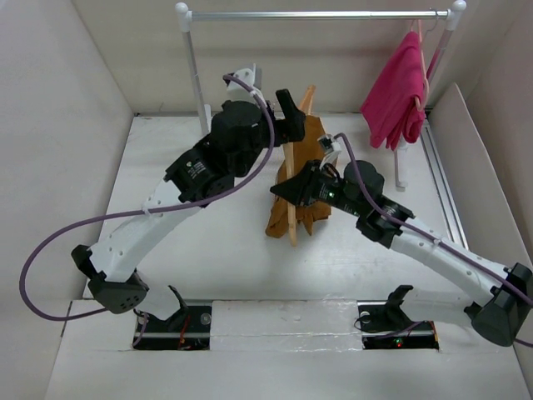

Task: Place the trousers on the hanger
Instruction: Place the hanger at the clothesline.

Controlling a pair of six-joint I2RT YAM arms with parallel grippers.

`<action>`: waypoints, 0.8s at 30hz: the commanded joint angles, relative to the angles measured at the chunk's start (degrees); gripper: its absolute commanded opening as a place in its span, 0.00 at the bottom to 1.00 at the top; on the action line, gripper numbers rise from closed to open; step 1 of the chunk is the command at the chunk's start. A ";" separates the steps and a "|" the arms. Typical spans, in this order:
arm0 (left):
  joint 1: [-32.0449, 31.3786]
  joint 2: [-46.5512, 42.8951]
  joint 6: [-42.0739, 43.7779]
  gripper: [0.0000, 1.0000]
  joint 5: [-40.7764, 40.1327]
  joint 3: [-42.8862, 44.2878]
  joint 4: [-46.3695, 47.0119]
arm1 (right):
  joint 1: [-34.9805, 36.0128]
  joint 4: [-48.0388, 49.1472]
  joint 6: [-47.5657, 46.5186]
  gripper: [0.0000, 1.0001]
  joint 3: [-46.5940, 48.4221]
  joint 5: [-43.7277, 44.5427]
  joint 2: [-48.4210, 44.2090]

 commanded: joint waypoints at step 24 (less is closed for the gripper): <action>0.50 -30.33 -10.62 0.99 0.25 -29.18 -0.04 | -37.27 26.78 15.00 0.00 32.25 -12.83 21.94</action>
